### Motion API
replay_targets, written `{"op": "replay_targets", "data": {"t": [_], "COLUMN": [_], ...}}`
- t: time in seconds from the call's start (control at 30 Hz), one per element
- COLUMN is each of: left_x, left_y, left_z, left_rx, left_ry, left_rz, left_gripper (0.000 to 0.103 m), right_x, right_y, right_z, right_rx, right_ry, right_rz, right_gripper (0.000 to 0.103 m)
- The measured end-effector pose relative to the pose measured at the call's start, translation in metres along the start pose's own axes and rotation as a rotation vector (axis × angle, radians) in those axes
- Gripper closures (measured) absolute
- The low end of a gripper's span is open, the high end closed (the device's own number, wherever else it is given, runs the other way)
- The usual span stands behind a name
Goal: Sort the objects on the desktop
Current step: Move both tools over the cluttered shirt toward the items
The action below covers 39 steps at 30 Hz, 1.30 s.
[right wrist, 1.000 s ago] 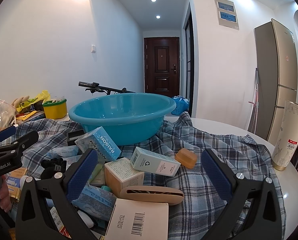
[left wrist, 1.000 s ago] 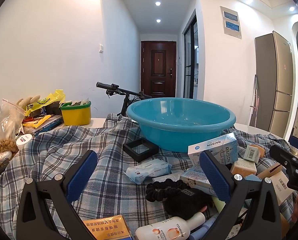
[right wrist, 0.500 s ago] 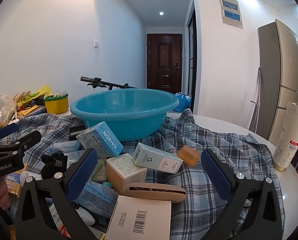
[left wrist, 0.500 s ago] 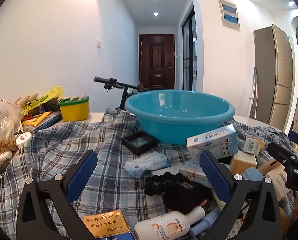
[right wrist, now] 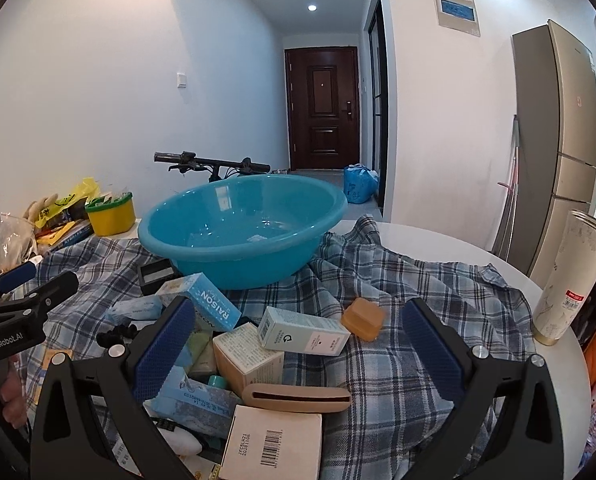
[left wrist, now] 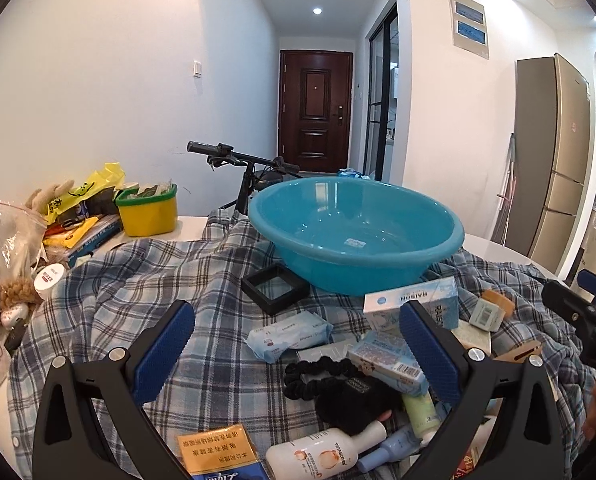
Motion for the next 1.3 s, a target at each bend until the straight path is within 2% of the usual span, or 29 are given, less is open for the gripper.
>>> {"op": "replay_targets", "data": {"t": [0.2, 0.5, 0.6, 0.8, 0.93, 1.07, 1.3], "left_x": [0.005, 0.001, -0.001, -0.005, -0.006, -0.009, -0.009], "left_y": [0.009, 0.028, 0.036, 0.055, 0.065, 0.064, 0.054], "left_z": [0.033, 0.087, 0.103, 0.138, 0.147, 0.147, 0.139], "left_rx": [-0.032, -0.082, -0.119, -0.193, -0.232, -0.217, -0.177], "left_ry": [0.025, 0.018, 0.02, 0.017, 0.022, 0.016, 0.022], "left_rz": [0.047, 0.084, 0.064, 0.052, 0.061, 0.065, 0.047], "left_gripper": [0.0, 0.0, 0.0, 0.0, 0.0, 0.0, 0.0], "right_x": [-0.007, -0.015, -0.019, -0.01, -0.005, -0.008, -0.011], "right_y": [0.007, 0.027, 0.039, 0.048, 0.055, 0.06, 0.05], "right_z": [0.033, 0.089, 0.108, 0.136, 0.146, 0.152, 0.146], "right_rx": [-0.022, -0.113, -0.17, -0.213, -0.234, -0.262, -0.219], "right_ry": [-0.016, -0.068, -0.103, -0.074, -0.063, -0.08, -0.07], "right_rz": [-0.002, 0.014, 0.031, 0.05, 0.062, 0.049, 0.038], "right_gripper": [0.0, 0.0, 0.0, 0.0, 0.0, 0.0, 0.0]}}
Point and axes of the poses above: each gripper's, at about its wrist camera, not at the fingertips, and y roughly against the way its jaws point, x to its left, z to its top, the point moved 5 cm from there along -y, roughly the way its jaws point, and after that the axes turned 9 degrees about -z, right-handed, at the moved point
